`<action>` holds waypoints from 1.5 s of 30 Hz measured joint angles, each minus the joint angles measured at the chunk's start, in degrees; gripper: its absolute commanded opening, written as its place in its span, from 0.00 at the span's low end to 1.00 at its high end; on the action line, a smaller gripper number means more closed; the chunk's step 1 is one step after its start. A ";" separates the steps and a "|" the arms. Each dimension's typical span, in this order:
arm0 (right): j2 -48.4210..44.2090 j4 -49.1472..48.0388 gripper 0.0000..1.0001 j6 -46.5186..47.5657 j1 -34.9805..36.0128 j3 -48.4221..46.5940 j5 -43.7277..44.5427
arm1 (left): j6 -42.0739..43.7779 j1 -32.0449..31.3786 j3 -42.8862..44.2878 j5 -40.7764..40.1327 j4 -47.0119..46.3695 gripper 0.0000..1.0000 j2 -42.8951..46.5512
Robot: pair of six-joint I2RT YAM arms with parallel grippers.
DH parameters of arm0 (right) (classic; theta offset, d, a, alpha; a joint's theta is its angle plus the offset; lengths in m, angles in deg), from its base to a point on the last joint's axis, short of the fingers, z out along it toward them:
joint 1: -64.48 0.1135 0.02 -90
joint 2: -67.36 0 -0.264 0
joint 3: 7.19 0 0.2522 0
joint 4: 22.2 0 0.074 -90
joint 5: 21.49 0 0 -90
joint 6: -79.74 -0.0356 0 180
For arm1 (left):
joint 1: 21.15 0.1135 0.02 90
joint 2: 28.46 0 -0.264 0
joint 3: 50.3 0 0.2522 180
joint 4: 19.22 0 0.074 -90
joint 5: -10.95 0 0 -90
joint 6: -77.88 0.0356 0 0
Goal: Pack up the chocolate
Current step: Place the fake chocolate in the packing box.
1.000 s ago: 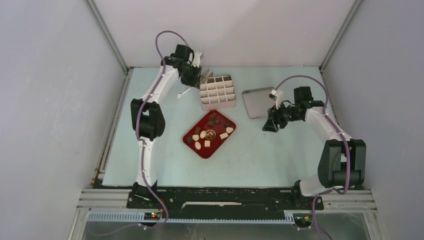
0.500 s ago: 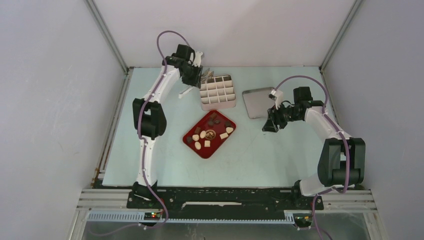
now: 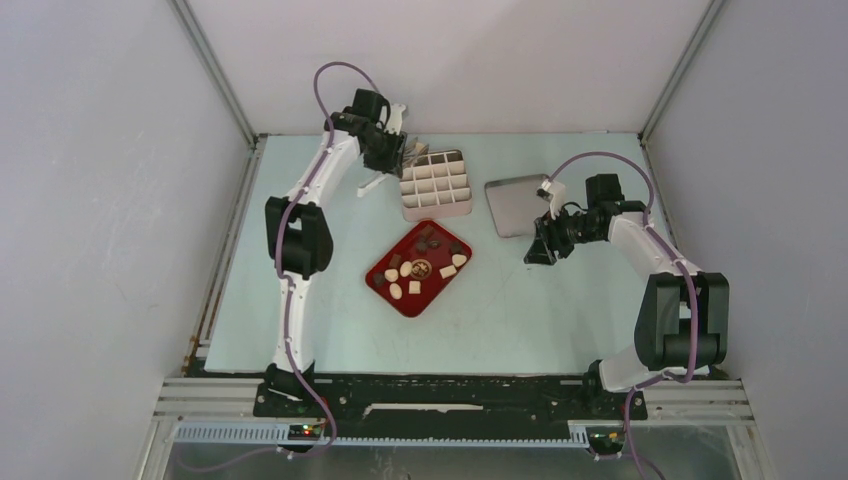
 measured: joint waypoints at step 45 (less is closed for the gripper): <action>0.90 0.04 0.55 0.02 0.02 0.00 0.09 | 3.61 -0.02 -5.95 2.27 0.28 0.15 13.81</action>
